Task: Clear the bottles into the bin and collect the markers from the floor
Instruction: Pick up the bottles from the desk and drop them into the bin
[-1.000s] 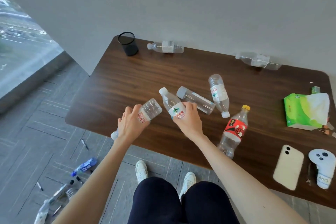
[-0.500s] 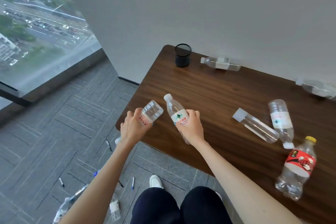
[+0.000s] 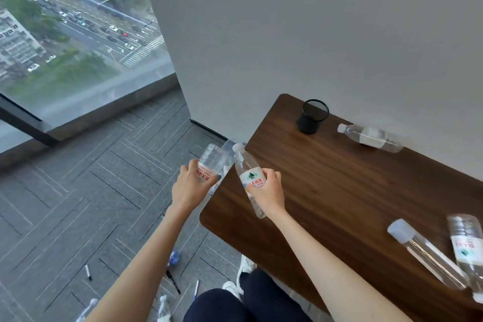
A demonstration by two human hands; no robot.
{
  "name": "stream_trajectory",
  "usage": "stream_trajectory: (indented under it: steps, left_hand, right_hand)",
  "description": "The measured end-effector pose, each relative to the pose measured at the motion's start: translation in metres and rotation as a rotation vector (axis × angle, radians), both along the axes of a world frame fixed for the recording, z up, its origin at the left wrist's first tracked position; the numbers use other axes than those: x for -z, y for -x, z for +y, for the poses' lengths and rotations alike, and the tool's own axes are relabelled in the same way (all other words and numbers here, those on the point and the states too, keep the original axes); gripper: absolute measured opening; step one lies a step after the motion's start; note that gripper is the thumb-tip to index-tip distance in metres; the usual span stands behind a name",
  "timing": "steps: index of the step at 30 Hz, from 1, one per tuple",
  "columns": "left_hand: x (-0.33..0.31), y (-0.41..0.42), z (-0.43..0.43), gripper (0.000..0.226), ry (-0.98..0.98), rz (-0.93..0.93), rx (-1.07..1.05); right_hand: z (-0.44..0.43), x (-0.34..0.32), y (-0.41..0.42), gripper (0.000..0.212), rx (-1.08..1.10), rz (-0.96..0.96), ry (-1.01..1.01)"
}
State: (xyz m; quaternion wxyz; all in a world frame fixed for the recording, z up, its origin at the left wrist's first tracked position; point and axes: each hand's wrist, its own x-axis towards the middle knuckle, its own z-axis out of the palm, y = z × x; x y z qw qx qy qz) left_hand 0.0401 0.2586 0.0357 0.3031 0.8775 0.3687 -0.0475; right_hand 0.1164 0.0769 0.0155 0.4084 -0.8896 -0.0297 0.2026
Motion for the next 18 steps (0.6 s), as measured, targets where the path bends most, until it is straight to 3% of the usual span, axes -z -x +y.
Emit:
stream_trajectory:
  steps: [10, 18]
  left_hand:
    - [0.005, -0.067, 0.053, 0.073, 0.193, 0.045, -0.064]
    - [0.031, -0.119, 0.091, 0.07, 0.301, 0.148, 0.026]
  right_hand:
    - [0.062, 0.008, -0.061, 0.056, 0.012, 0.06, 0.007]
    - [0.081, 0.018, -0.074, 0.057, 0.178, 0.113, 0.067]
